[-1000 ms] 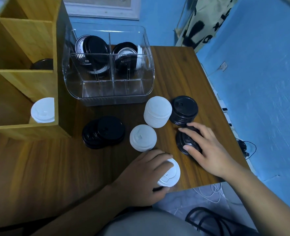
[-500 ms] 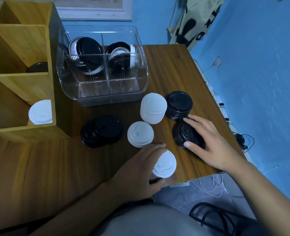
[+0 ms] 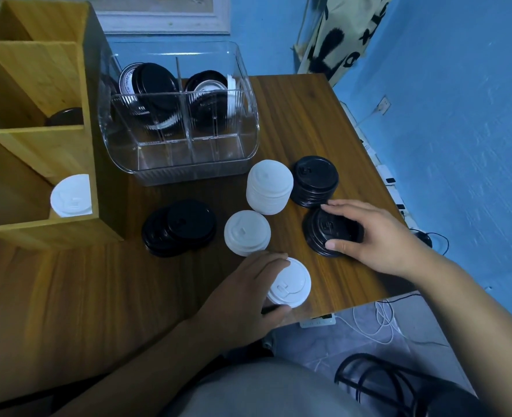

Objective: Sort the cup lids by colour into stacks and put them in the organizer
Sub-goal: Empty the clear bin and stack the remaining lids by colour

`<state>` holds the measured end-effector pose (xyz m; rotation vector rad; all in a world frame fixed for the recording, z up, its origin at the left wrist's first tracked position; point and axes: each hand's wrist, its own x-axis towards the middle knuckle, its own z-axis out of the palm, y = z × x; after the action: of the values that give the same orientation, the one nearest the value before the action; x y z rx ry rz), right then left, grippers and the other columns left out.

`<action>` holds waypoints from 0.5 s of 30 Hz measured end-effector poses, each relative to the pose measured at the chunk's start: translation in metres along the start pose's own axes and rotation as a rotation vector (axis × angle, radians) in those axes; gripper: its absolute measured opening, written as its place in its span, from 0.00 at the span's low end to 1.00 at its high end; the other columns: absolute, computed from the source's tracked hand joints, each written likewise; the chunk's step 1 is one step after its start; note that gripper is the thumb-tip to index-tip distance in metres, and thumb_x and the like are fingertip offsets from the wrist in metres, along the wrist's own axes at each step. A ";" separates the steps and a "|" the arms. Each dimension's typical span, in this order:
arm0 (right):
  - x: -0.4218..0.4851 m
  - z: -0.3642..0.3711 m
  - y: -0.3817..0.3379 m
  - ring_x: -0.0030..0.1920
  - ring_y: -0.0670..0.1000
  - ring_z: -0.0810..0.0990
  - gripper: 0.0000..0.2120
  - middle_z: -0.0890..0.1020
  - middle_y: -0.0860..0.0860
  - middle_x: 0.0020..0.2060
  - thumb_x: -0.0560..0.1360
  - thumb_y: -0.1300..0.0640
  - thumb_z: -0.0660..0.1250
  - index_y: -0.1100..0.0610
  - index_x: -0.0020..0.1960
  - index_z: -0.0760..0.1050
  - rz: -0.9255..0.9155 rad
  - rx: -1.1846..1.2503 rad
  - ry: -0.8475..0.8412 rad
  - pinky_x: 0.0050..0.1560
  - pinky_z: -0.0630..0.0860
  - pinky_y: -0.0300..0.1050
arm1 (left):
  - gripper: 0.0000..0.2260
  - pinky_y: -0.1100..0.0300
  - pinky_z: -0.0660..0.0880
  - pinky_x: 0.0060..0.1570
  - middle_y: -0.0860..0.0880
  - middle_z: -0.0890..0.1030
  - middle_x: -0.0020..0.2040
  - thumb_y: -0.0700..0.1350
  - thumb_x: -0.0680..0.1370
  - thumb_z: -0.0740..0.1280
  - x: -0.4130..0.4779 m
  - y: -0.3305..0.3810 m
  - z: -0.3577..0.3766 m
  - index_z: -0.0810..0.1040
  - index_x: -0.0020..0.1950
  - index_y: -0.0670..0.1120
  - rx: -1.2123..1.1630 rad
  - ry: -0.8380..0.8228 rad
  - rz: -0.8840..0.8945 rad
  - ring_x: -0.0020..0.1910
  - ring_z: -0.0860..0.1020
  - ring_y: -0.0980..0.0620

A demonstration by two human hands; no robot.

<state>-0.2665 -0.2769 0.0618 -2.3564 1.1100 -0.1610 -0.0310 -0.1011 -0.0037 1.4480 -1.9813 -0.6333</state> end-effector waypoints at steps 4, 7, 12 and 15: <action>0.003 -0.005 -0.003 0.74 0.45 0.68 0.32 0.69 0.41 0.74 0.73 0.41 0.72 0.42 0.75 0.67 -0.016 -0.086 -0.041 0.73 0.68 0.55 | 0.30 0.63 0.61 0.75 0.50 0.72 0.73 0.52 0.75 0.73 0.000 0.000 -0.001 0.70 0.74 0.43 0.001 -0.011 -0.003 0.74 0.67 0.55; 0.002 -0.004 -0.008 0.74 0.46 0.67 0.32 0.67 0.41 0.75 0.75 0.42 0.71 0.44 0.76 0.66 -0.014 -0.113 -0.048 0.73 0.68 0.54 | 0.30 0.63 0.61 0.75 0.50 0.71 0.73 0.52 0.75 0.73 0.000 -0.001 -0.001 0.70 0.74 0.44 0.001 -0.014 -0.006 0.74 0.66 0.55; 0.009 -0.004 -0.011 0.74 0.48 0.67 0.32 0.67 0.42 0.75 0.74 0.44 0.73 0.43 0.76 0.67 0.014 -0.168 -0.104 0.72 0.69 0.55 | 0.29 0.56 0.65 0.74 0.49 0.72 0.73 0.50 0.75 0.73 0.001 0.000 0.000 0.70 0.73 0.42 -0.005 -0.007 0.009 0.74 0.67 0.52; 0.007 -0.002 -0.010 0.74 0.47 0.66 0.32 0.65 0.40 0.75 0.74 0.45 0.74 0.42 0.75 0.66 0.032 -0.119 -0.108 0.73 0.68 0.53 | 0.29 0.54 0.66 0.73 0.49 0.71 0.74 0.50 0.76 0.73 0.001 -0.001 0.000 0.70 0.73 0.42 -0.018 -0.008 0.001 0.74 0.67 0.53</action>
<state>-0.2555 -0.2773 0.0677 -2.4179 1.1329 0.0445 -0.0305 -0.1020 -0.0039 1.4361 -1.9777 -0.6557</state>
